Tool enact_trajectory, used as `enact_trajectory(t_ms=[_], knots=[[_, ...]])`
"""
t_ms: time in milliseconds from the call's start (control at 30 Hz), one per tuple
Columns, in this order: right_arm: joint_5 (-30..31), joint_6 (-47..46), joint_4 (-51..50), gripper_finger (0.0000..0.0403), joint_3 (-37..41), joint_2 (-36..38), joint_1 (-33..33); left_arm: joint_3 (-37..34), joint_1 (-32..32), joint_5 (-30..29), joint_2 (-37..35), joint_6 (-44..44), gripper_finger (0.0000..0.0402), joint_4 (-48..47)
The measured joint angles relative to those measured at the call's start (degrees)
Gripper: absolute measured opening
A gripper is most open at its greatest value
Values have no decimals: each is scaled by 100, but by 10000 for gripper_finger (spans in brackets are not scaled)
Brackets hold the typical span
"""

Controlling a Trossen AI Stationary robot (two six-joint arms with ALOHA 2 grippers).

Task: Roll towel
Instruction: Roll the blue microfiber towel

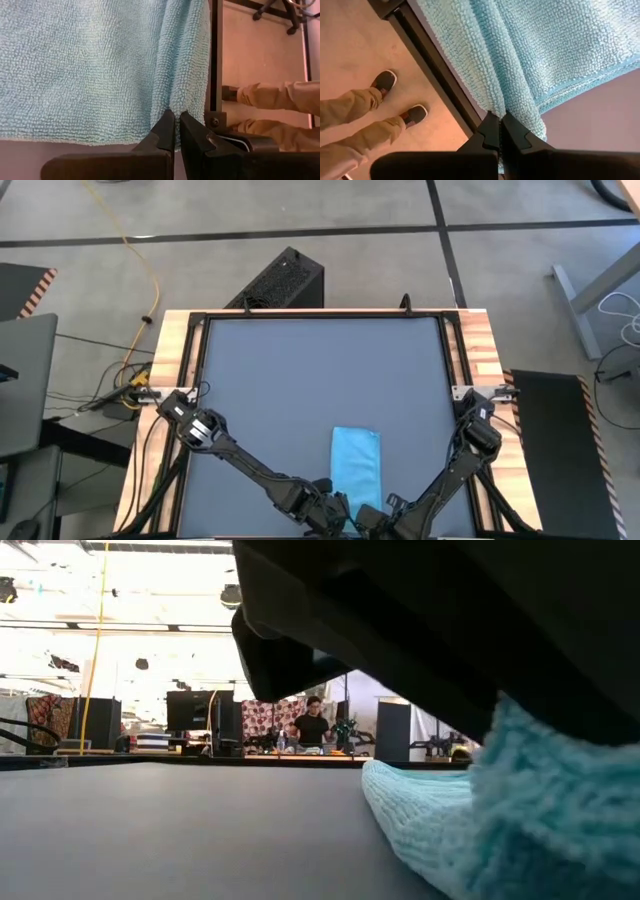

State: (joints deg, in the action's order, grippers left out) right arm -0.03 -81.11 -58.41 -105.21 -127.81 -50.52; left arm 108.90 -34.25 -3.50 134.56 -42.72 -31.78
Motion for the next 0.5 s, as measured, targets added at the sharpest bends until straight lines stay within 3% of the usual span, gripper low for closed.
enact_trajectory(t_ms=[167, 500], knots=[[97, -296, 874, 16, 729, 435, -64, -4, -42, -82, 0, 98, 1, 291], [1004, -947, 2843, 16, 3138, 2108, -164, -104, -39, -520, -54, 131, 1, 622]])
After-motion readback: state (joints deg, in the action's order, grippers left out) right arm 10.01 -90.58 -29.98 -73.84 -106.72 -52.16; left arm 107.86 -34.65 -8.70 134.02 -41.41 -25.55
